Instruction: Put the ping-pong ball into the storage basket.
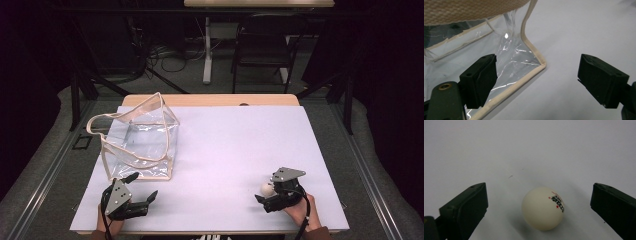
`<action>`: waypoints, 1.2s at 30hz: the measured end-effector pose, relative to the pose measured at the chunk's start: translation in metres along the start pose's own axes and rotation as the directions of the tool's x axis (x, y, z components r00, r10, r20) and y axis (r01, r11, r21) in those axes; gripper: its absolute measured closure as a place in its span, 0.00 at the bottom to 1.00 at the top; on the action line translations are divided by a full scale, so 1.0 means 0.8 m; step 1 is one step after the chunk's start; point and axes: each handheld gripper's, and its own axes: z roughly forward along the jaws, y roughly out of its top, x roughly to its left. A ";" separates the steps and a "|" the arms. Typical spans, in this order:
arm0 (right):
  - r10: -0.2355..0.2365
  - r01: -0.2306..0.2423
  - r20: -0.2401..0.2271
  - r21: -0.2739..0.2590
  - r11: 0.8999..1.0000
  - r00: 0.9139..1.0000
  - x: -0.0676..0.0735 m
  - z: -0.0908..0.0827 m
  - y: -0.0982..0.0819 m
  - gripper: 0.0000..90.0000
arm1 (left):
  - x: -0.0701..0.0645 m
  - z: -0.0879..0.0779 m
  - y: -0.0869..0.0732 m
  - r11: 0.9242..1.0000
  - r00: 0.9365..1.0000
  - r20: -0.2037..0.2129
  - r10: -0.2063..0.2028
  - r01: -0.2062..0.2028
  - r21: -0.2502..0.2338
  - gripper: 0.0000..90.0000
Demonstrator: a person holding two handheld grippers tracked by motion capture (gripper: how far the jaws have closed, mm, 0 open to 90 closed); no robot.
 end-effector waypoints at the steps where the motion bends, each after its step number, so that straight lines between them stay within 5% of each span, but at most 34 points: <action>1: -0.005 0.005 0.001 0.004 1.000 1.000 0.000 0.000 0.000 0.01 | 0.000 0.000 0.000 1.000 1.000 0.001 0.001 -0.001 0.000 0.18; 17: -0.001 0.000 0.025 0.041 0.999 1.000 0.003 0.002 -0.009 0.36 | -0.001 -0.001 0.001 1.000 1.000 0.006 0.009 -0.009 -0.002 0.18; 36: 0.002 -0.005 0.060 0.043 0.999 0.998 0.003 0.003 -0.012 0.56 | -0.001 -0.001 0.001 1.000 1.000 0.003 0.011 -0.011 -0.003 0.18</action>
